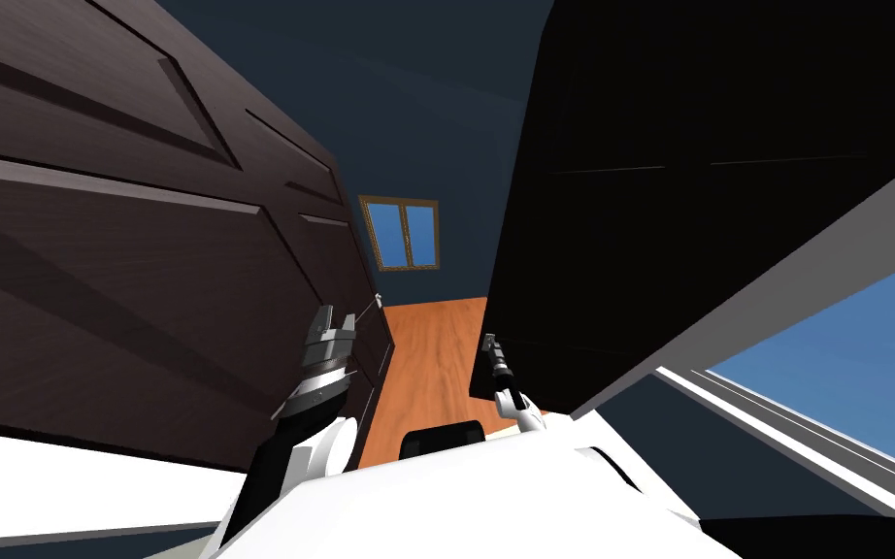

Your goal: Push the door open

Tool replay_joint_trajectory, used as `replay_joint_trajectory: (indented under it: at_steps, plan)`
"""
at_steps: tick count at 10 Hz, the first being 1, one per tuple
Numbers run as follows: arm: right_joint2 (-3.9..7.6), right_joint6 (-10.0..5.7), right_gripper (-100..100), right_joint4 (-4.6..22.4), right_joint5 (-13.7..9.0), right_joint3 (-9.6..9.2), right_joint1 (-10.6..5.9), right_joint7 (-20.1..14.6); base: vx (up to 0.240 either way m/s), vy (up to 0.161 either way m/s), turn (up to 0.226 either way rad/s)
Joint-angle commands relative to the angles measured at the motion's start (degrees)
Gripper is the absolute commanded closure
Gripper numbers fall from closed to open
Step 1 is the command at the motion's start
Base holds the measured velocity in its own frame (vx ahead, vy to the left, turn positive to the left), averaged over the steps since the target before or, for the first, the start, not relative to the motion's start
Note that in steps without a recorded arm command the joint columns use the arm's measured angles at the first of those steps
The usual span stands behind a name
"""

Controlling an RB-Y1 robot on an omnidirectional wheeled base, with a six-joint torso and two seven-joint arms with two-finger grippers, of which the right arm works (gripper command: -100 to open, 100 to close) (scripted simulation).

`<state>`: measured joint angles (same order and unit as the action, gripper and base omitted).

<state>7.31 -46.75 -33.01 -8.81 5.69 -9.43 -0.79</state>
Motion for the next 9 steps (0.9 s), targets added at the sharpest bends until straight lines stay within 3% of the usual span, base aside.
replay_joint_trajectory:
  at_steps: [1,3,4,7,9]
  plan:
    - [0.85,-0.73,100,0.8,-0.9,1.59,0.01,0.3,0.173,0.064,-0.058]
    - [0.85,-0.73,100,0.8,-0.9,1.59,0.01,0.3,0.098,0.028,-0.022]
    - [1.13,-0.68,100,0.9,-1.6,2.86,0.03,0.7,0.128,0.032,-0.061]
    - [1.13,-0.68,100,0.9,-1.6,2.86,0.03,0.7,0.081,0.031,-0.018]
    - [1.45,-0.62,100,1.1,-2.4,4.36,0.06,1.2,0.156,0.061,-0.07]
